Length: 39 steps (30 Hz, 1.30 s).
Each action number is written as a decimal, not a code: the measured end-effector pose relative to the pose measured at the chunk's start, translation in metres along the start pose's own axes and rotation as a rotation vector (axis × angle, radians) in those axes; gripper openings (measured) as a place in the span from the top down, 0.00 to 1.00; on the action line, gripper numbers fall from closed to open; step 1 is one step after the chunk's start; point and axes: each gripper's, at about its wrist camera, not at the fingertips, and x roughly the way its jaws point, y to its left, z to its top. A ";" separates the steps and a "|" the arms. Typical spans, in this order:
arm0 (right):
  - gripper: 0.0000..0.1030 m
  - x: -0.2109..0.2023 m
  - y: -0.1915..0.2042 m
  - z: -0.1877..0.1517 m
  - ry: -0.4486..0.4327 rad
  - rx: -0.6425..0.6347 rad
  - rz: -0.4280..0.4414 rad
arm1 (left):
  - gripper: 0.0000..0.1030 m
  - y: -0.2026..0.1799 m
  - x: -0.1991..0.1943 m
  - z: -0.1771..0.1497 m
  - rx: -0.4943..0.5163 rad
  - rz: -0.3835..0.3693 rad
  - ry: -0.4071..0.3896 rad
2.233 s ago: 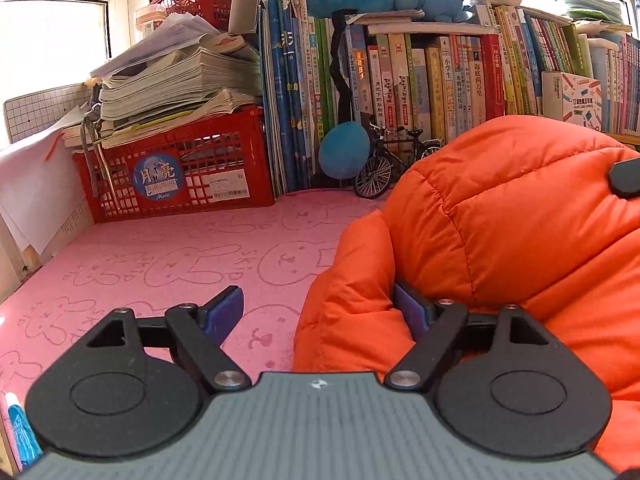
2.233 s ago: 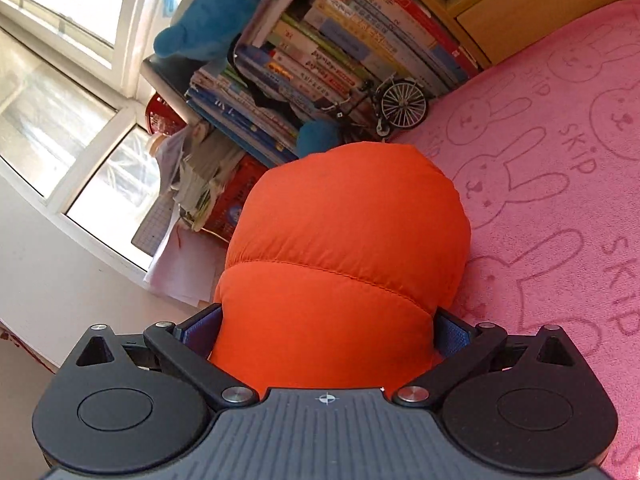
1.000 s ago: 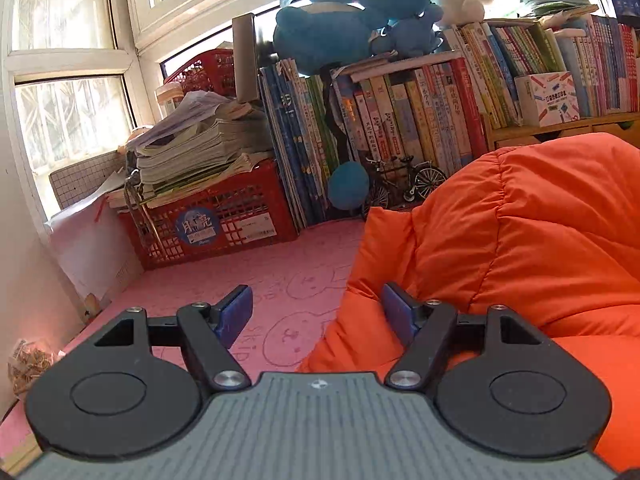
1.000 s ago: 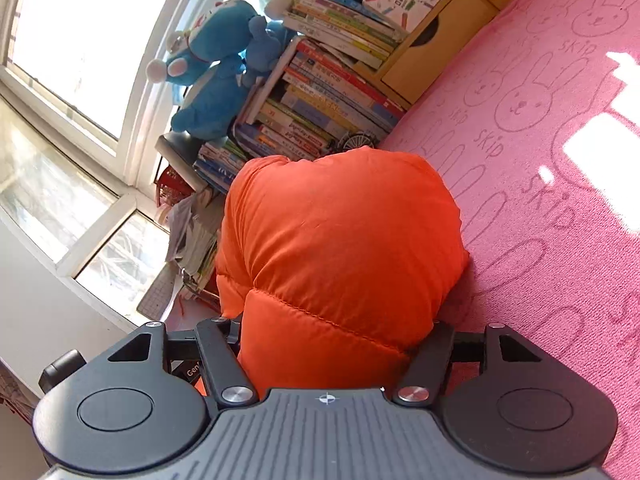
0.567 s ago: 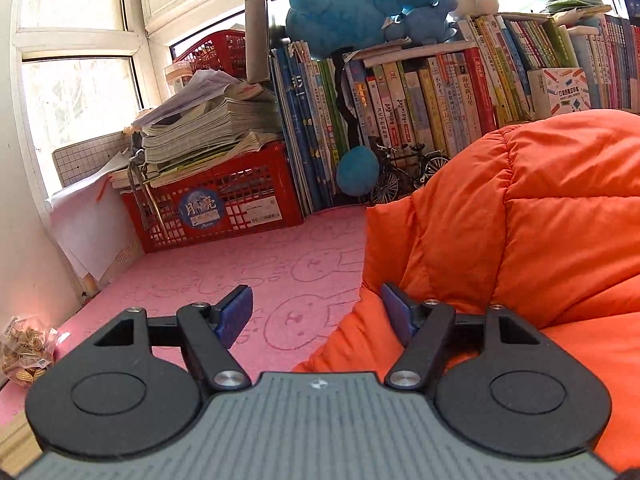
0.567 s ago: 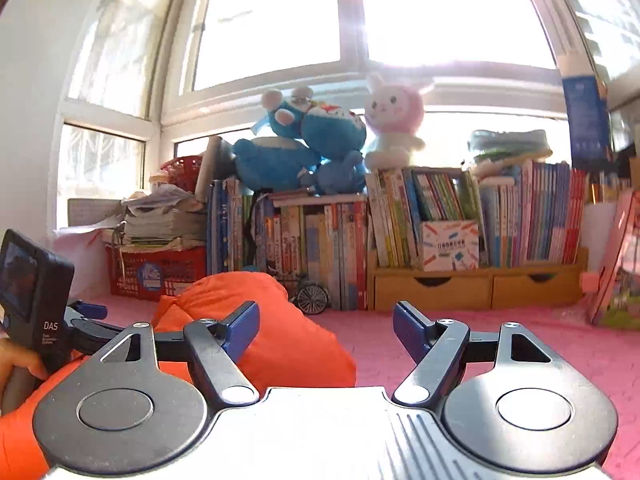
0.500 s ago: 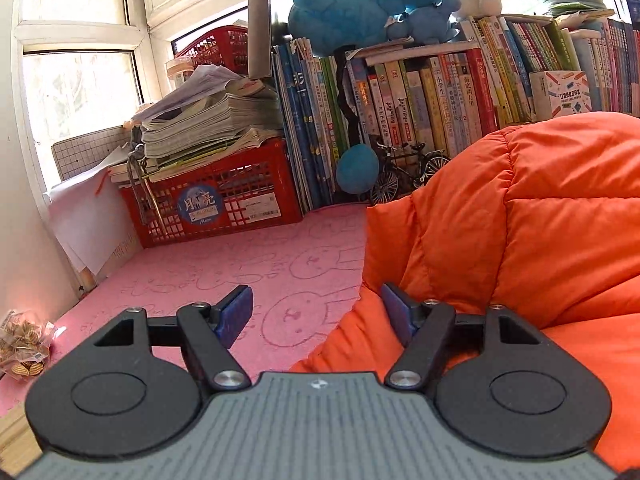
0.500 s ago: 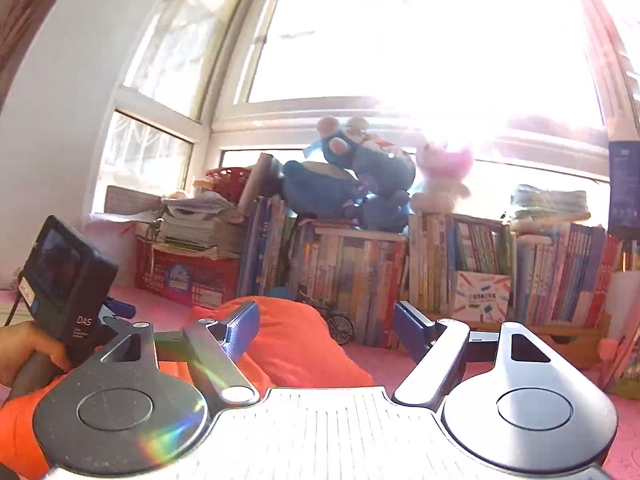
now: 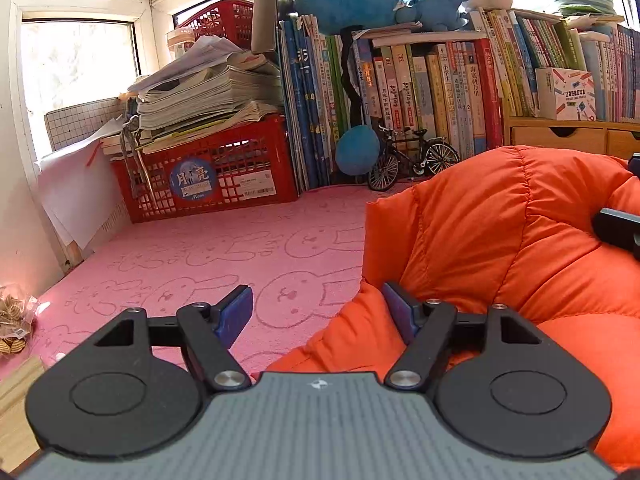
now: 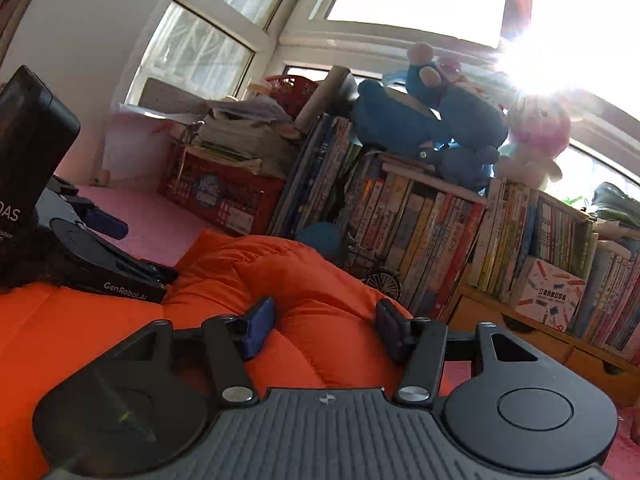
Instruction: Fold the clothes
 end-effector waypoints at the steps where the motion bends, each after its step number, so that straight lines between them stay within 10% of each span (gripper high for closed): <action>1: 0.44 0.004 -0.003 -0.003 0.023 0.009 -0.013 | 0.29 0.000 0.001 0.000 0.001 0.001 0.003; 22: 0.40 0.034 -0.018 -0.023 0.190 -0.107 -0.094 | 0.25 -0.001 0.008 0.000 0.051 -0.013 0.025; 32: 0.42 0.030 -0.041 -0.032 0.235 -0.262 -0.268 | 0.25 0.000 0.011 0.001 0.051 -0.033 0.043; 39: 0.43 -0.020 -0.023 0.013 0.025 -0.262 -0.246 | 0.25 0.001 0.013 0.001 0.044 -0.031 0.056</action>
